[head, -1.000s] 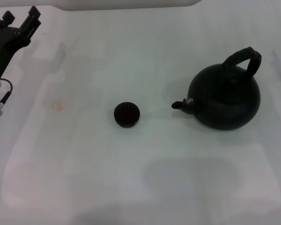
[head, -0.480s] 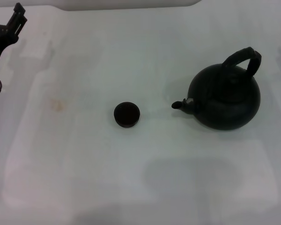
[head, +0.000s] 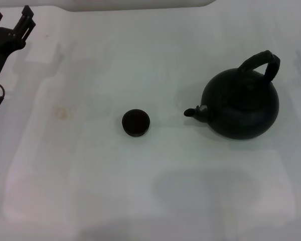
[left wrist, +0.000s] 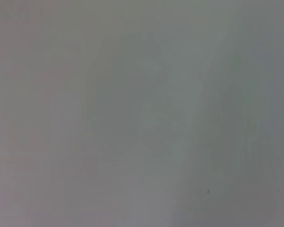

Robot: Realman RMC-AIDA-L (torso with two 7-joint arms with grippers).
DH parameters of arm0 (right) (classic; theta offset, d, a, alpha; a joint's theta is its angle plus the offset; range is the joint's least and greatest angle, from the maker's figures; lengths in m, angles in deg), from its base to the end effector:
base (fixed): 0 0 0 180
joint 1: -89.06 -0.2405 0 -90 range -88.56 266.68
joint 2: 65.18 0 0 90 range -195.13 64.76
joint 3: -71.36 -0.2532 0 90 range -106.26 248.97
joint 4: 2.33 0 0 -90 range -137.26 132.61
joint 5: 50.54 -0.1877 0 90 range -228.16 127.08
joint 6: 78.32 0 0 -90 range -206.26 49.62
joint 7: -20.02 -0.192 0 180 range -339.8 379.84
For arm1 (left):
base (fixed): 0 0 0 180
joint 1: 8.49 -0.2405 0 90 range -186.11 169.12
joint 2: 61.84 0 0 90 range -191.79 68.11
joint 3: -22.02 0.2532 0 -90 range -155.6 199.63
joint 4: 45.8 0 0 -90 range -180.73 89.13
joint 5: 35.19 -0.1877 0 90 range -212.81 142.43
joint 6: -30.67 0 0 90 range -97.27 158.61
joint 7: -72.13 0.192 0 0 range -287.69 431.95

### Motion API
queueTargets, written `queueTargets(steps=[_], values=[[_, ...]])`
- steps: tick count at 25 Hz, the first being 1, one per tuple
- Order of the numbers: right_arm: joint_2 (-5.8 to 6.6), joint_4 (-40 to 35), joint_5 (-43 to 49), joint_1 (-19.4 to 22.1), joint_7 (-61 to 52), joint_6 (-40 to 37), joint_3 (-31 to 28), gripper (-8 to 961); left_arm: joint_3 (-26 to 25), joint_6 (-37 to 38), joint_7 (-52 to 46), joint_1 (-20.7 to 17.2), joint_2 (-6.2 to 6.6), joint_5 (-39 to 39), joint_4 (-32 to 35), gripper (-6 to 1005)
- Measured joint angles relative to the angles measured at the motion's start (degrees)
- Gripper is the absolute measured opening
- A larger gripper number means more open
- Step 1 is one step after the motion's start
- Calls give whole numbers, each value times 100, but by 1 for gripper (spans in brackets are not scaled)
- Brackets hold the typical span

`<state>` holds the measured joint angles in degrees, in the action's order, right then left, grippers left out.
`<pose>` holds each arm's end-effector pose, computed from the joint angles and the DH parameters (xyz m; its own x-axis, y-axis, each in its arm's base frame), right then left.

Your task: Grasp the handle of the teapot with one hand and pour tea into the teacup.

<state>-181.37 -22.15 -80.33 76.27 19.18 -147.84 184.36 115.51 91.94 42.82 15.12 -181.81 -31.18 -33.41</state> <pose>0.3260 0.3300 0.0383 0.7868 0.1405 -0.6010 -0.6016 -0.0425 -0.7977 -0.2987 0.3755 -0.0062 0.5245 0.0349 0.8507 0.8364 -0.2080 -0.5071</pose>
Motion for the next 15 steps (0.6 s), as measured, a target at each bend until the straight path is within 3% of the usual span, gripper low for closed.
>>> queueTargets(steps=[15], values=[[0,-4,-1,-13,-13,1,159,874,2,-1,-38,-6,-1,-8,-7,818]])
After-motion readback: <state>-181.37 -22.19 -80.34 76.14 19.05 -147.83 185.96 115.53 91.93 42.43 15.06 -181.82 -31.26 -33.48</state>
